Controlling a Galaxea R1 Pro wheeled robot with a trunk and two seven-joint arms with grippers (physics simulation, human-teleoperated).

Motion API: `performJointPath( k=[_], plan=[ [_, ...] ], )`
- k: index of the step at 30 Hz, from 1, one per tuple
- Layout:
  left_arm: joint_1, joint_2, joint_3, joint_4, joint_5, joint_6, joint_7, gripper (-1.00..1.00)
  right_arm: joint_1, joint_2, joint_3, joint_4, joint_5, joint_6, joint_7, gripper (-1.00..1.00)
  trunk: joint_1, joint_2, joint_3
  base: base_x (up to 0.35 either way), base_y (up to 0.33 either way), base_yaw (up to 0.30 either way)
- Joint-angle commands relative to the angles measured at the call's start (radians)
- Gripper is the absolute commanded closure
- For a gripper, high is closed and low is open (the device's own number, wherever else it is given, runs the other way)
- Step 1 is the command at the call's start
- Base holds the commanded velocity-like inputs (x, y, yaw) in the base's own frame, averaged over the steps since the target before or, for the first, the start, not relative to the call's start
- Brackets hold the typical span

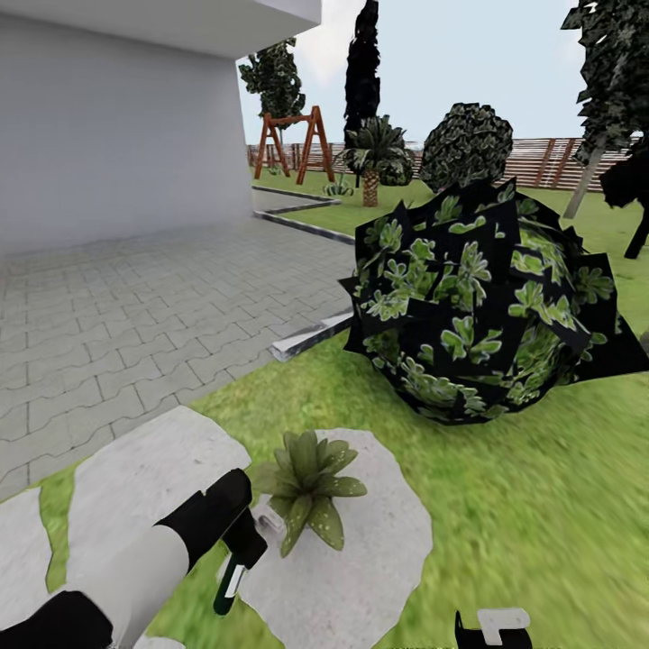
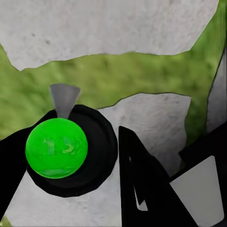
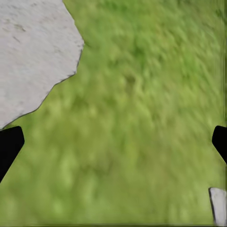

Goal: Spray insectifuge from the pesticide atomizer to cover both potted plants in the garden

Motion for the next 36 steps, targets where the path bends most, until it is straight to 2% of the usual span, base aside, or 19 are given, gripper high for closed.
performJointPath(
  k=[1,7,11,16,20,28,36],
  plan=[
    [-0.003,0.0,-0.001,-0.002,-0.01,0.003,-0.01,1.0,-0.001,0.0,-0.003,0.001,0.01,-0.001,-0.006,-1.0,0.0,0.0,-0.001,0.011,0.002,-0.194],
    [-0.037,-0.002,-0.001,-0.002,-0.011,0.015,-0.011,1.0,-0.001,-0.001,-0.003,0.002,0.011,-0.001,-0.006,-1.0,0.0,0.0,-0.001,0.002,0.0,-0.032],
    [-0.041,-0.001,-0.002,-0.003,-0.011,0.014,-0.01,1.0,-0.001,-0.001,-0.003,0.002,0.011,-0.001,-0.006,-1.0,0.0,0.0,-0.001,0.0,0.0,0.0],
    [-0.091,0.0,-0.002,-0.002,-0.01,0.018,-0.011,1.0,-0.001,-0.001,-0.003,0.001,0.01,-0.001,-0.006,-1.0,0.0,0.0,-0.001,0.014,0.026,0.0],
    [-0.11,-0.003,-0.001,-0.002,-0.01,0.019,-0.011,1.0,-0.001,-0.001,-0.003,0.001,0.01,-0.001,-0.006,-1.0,0.0,0.0,-0.001,0.068,0.24,0.0],
    [-0.111,-0.006,-0.002,-0.002,-0.011,0.02,-0.011,1.0,-0.001,0.0,-0.003,0.001,0.01,-0.001,-0.006,-1.0,0.0,0.0,-0.001,-0.039,0.299,-0.006],
    [-0.111,-0.009,-0.001,-0.002,-0.01,0.02,-0.011,1.0,-0.001,0.0,-0.003,0.001,0.01,-0.001,-0.006,-1.0,0.0,0.0,0.003,-0.004,0.311,-0.225]
  ],
)
